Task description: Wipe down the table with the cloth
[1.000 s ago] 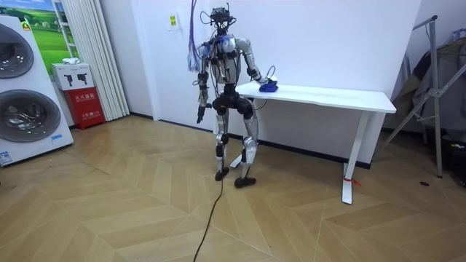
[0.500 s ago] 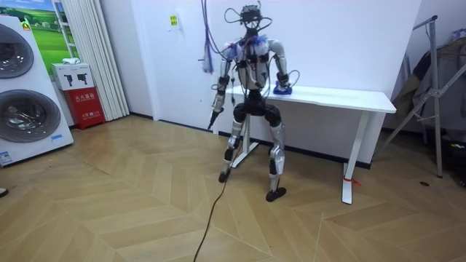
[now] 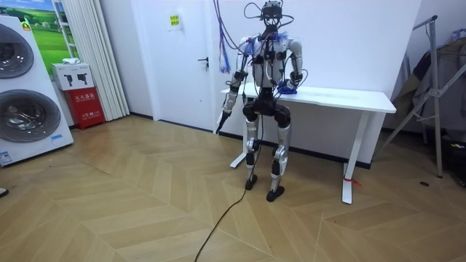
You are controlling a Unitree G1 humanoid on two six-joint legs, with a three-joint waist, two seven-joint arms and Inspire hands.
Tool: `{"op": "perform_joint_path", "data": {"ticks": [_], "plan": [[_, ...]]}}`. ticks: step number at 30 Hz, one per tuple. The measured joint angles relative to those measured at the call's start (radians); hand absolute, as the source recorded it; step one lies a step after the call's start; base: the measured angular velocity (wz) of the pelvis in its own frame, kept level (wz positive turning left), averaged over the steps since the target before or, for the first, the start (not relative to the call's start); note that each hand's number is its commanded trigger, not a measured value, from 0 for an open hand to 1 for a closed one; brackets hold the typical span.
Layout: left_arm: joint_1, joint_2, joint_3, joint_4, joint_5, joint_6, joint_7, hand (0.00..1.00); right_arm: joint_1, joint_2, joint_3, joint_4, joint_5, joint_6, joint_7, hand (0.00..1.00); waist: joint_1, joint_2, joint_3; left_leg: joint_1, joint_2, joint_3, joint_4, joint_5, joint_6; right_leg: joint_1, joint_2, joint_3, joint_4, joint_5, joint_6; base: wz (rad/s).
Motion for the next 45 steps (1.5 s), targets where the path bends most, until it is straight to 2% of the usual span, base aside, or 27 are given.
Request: {"op": "perform_joint_path", "data": {"ticks": [1,2,3,4,6,8,11,13,14,15,16,17,18,20,21,23,24,26,28,29,31,34,38,40,41,43,45], "plan": [[-0.004,0.001,0.044,-0.019,0.002,-0.001,0.001,0.0,0.048,0.0,-0.023,-0.007,-0.011,-0.026,-0.036,1.0,-0.031,-0.018,-0.0023,0.02,-0.002,0.0,-0.023,0.003,-0.003,0.024,0.004,-0.002,-0.026,0.006,0.011,0.08],[-0.006,0.002,0.065,-0.029,0.007,-0.003,0.002,0.0,0.074,0.0,-0.038,-0.011,-0.012,-0.034,-0.052,1.0,-0.048,-0.016,-0.006,0.027,-0.003,-0.001,-0.029,0.003,-0.003,0.036,0.005,-0.007,-0.038,0.008,0.013,0.06],[-0.007,0.009,0.089,-0.049,0.008,-0.006,0.002,0.0,0.128,-0.001,-0.074,-0.024,-0.01,-0.045,-0.079,1.0,-0.071,-0.028,-0.0171,0.039,-0.005,-0.001,-0.04,0.003,-0.003,0.057,0.009,-0.011,-0.064,0.014,0.017,0.1],[-0.008,0.013,0.101,-0.084,0.009,-0.014,0.002,0.0,0.169,-0.006,-0.102,-0.031,-0.01,-0.048,-0.104,1.0,-0.09,-0.037,-0.0235,0.049,-0.008,-0.001,-0.045,0.003,-0.004,0.076,0.011,-0.015,-0.086,0.019,0.021,0.05],[-0.015,0.013,0.095,-0.112,0.006,-0.045,0.003,0.0,0.206,-0.024,-0.129,-0.033,-0.007,-0.049,-0.133,1.0,-0.101,-0.048,-0.0269,0.065,-0.015,-0.002,-0.057,0.003,-0.003,0.099,0.012,-0.024,-0.103,0.028,0.029,-0.04],[-0.023,0.009,0.074,-0.113,-0.006,-0.067,0.002,0.0,0.208,-0.033,-0.137,-0.019,0.001,-0.048,-0.137,1.0,-0.099,-0.045,-0.0264,0.089,-0.017,0.001,-0.07,0.002,-0.002,0.116,0.013,-0.026,-0.117,0.041,0.038,-0.22],[-0.047,-0.004,0.033,-0.097,-0.022,-0.075,0.016,0.0,0.17,-0.03,-0.119,-0.003,0.019,-0.018,-0.127,1.0,-0.077,-0.039,-0.0239,0.103,-0.017,-0.001,-0.086,-0.007,0.011,0.121,0.013,-0.054,-0.116,0.05,0.043,-0.23],[-0.055,-0.009,0.005,-0.04,-0.041,-0.084,0.019,0.0,0.102,-0.028,-0.085,-0.017,0.015,0.067,-0.06,1.0,-0.041,-0.033,-0.0221,0.106,-0.014,-0.001,-0.102,-0.009,0.015,0.112,0.017,-0.054,-0.114,0.063,0.039,-0.46],[-0.056,-0.009,0.005,-0.023,-0.04,-0.084,0.022,0.0,0.077,-0.028,-0.073,-0.018,0.015,0.094,-0.038,1.0,-0.031,-0.033,-0.022,0.103,-0.013,-0.002,-0.102,-0.009,0.015,0.104,0.018,-0.054,-0.111,0.066,0.036,-0.41],[-0.055,-0.007,0.004,-0.001,-0.039,-0.074,0.028,0.0,0.016,-0.026,-0.047,-0.018,0.015,0.142,0.008,1.0,-0.017,-0.035,-0.0203,0.091,-0.01,-0.005,-0.098,-0.009,0.015,0.09,0.022,-0.055,-0.109,0.073,0.032,-0.21],[-0.06,-0.006,0.001,0.024,-0.04,-0.067,0.034,0.0,-0.041,-0.027,-0.018,-0.018,0.016,0.176,0.037,1.0,0.011,-0.037,-0.0154,0.076,-0.006,-0.006,-0.091,-0.009,0.014,0.076,0.023,-0.06,-0.106,0.077,0.029,-0.1],[-0.061,-0.005,0.001,0.032,-0.037,-0.066,0.035,0.0,-0.072,-0.027,-0.007,-0.018,0.016,0.187,0.05,1.0,0.027,-0.038,-0.009,0.069,-0.004,-0.006,-0.088,-0.008,0.013,0.068,0.024,-0.062,-0.101,0.077,0.028,0.04],[-0.06,0.0,0.0,0.049,-0.033,-0.061,0.036,0.0,-0.14,-0.027,0.018,-0.017,0.016,0.198,0.072,1.0,0.051,-0.043,0.0095,0.058,-0.001,-0.01,-0.081,-0.006,0.011,0.059,0.027,-0.07,-0.096,0.079,0.026,0.1],[-0.047,0.004,-0.003,0.054,-0.029,-0.038,0.036,0.0,-0.225,-0.027,0.025,-0.004,0.014,0.199,0.087,1.0,0.059,-0.052,0.0206,0.028,-0.001,-0.043,-0.058,-0.006,0.009,0.045,0.027,-0.106,-0.099,0.079,0.024,0.5],[-0.032,0.005,-0.002,0.05,-0.014,-0.023,0.034,0.0,-0.263,-0.03,0.024,0.011,0.013,0.202,0.087,1.0,0.07,-0.053,0.0201,0.017,-0.003,-0.06,-0.051,-0.002,0.009,0.046,0.026,-0.123,-0.103,0.08,0.024,0.63],[0.014,0.011,0.0,0.037,-0.014,-0.002,0.028,0.0,-0.275,-0.035,0.019,0.03,0.039,0.2,0.086,1.0,0.075,-0.052,0.0198,0.02,-0.01,-0.09,-0.052,0.0,0.01,0.067,0.026,-0.135,-0.119,0.08,0.025,0.61],[0.036,0.013,0.013,0.028,-0.014,0.007,0.016,0.0,-0.256,-0.044,0.008,0.048,0.042,0.199,0.087,1.0,0.073,-0.057,0.0164,0.021,-0.015,-0.107,-0.052,0.0,0.01,0.081,0.026,-0.134,-0.127,0.08,0.026,0.77],[0.057,0.014,0.028,0.01,-0.014,0.016,0.006,0.0,-0.198,-0.071,-0.005,0.088,0.051,0.179,0.078,1.0,0.066,-0.057,0.0161,0.024,-0.019,-0.11,-0.052,0.0,0.011,0.097,0.023,-0.134,-0.132,0.08,0.027,0.55],[0.074,0.013,0.05,0.013,-0.006,0.014,-0.003,0.0,-0.1,-0.074,-0.079,0.092,0.071,0.095,0.028,1.0,0.026,-0.05,0.0128,0.049,-0.032,-0.11,-0.053,0.001,0.013,0.133,0.01,-0.137,-0.134,0.075,0.036,0.36],[0.08,0.013,0.058,0.013,0.002,0.014,-0.003,0.0,-0.074,-0.074,-0.099,0.092,0.071,0.079,0.014,1.0,0.017,-0.045,0.011,0.058,-0.035,-0.109,-0.054,0.001,0.013,0.143,0.008,-0.138,-0.135,0.073,0.039,0.23],[0.084,0.022,0.075,0.007,0.026,-0.006,-0.006,0.0,0.012,-0.075,-0.175,0.096,0.07,0.036,-0.018,1.0,-0.032,-0.044,-0.0025,0.088,-0.047,-0.119,-0.058,0.001,0.013,0.183,-0.002,-0.161,-0.135,0.072,0.041,0.22],[0.082,0.031,0.079,-0.021,0.026,-0.027,-0.007,0.0,0.034,-0.078,-0.254,0.148,0.075,0.021,-0.032,1.0,-0.05,-0.04,-0.0117,0.126,-0.052,-0.115,-0.072,0.001,0.013,0.207,-0.008,-0.158,-0.133,0.07,0.046,-0.18],[0.056,0.033,0.064,-0.065,0.028,-0.045,-0.01,0.0,0.001,-0.08,-0.258,0.165,0.085,0.042,-0.012,1.0,-0.054,-0.04,-0.0129,0.126,-0.051,-0.113,-0.074,-0.001,0.016,0.203,-0.009,-0.16,-0.133,0.07,0.047,-0.19],[0.041,0.028,0.053,-0.066,0.025,-0.044,-0.009,0.0,-0.033,-0.081,-0.222,0.167,0.087,0.09,0.007,1.0,-0.042,-0.036,-0.0132,0.126,-0.05,-0.107,-0.073,-0.005,0.024,0.198,-0.007,-0.152,-0.131,0.068,0.051,-0.21],[0.03,0.025,0.035,-0.062,0.026,-0.043,-0.009,0.0,-0.062,-0.082,-0.2,0.168,0.086,0.122,0.022,1.0,-0.024,-0.033,-0.0124,0.124,-0.046,-0.101,-0.075,-0.013,0.033,0.186,-0.004,-0.134,-0.128,0.062,0.06,-0.44],[0.022,0.01,0.013,-0.052,0.027,-0.038,-0.009,0.0,-0.131,-0.082,-0.134,0.165,0.074,0.172,0.062,1.0,0.016,-0.028,-0.009,0.11,-0.044,-0.084,-0.078,-0.013,0.032,0.166,-0.003,-0.114,-0.13,0.06,0.063,-0.54],[0.019,0.009,-0.012,-0.037,0.023,-0.024,-0.012,0.0,-0.163,-0.081,-0.09,0.158,0.048,0.184,0.087,1.0,0.026,-0.026,-0.0086,0.101,-0.041,-0.086,-0.073,-0.012,0.031,0.151,-0.001,-0.114,-0.125,0.063,0.059,-0.11]]}}
